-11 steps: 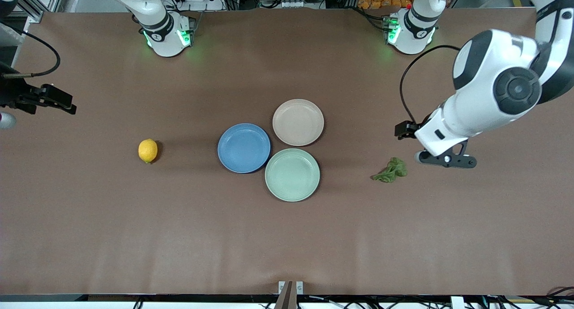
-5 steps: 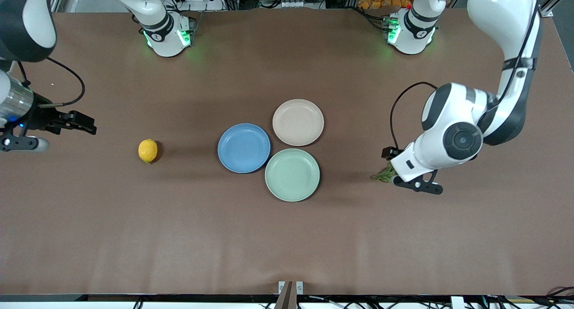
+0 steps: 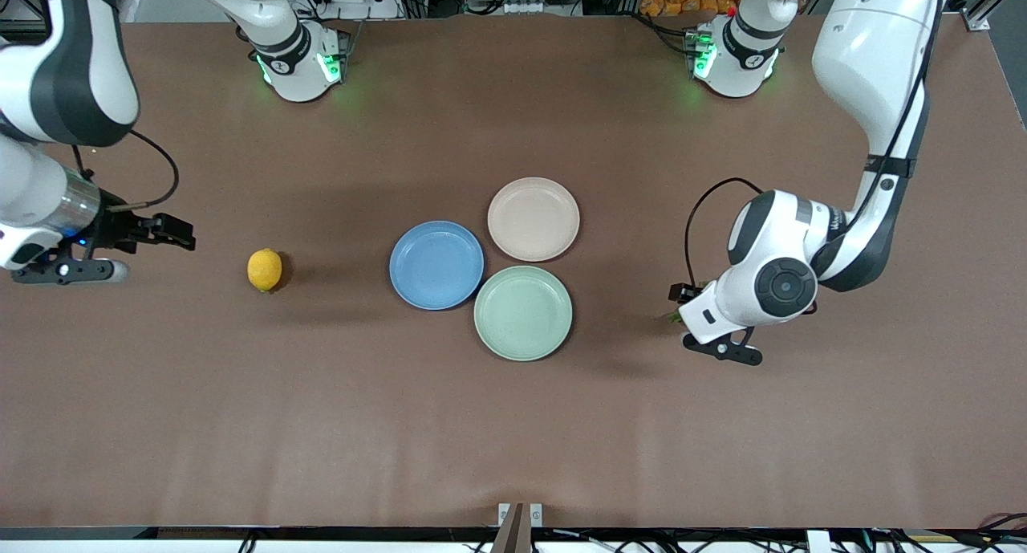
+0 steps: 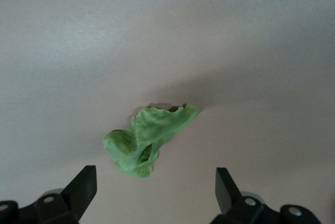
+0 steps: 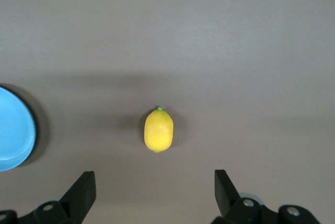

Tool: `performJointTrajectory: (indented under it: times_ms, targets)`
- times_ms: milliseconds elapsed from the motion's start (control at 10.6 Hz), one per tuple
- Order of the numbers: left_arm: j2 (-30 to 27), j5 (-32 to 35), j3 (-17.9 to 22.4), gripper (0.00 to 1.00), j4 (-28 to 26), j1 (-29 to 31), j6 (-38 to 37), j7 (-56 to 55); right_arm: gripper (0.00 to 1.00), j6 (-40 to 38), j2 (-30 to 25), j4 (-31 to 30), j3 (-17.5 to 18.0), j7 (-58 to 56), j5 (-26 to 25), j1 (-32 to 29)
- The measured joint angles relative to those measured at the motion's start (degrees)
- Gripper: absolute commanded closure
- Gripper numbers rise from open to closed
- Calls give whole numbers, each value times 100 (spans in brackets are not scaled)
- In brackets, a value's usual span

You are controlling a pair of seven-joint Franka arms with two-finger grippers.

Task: Place lemon and lettuce in plates
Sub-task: 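Grasp the lettuce with the left gripper while the right gripper reaches the lemon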

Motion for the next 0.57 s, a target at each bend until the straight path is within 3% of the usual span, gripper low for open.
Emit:
performJointTrajectory:
  times_ms: [284, 568]
  targets:
    - [189, 0, 16, 0, -41, 35, 76, -6, 0, 796, 60, -727, 16, -16, 0, 0]
    - [203, 1, 28, 0, -443, 51, 685, -6, 0, 1720, 127, -1459, 24, -17, 0, 0]
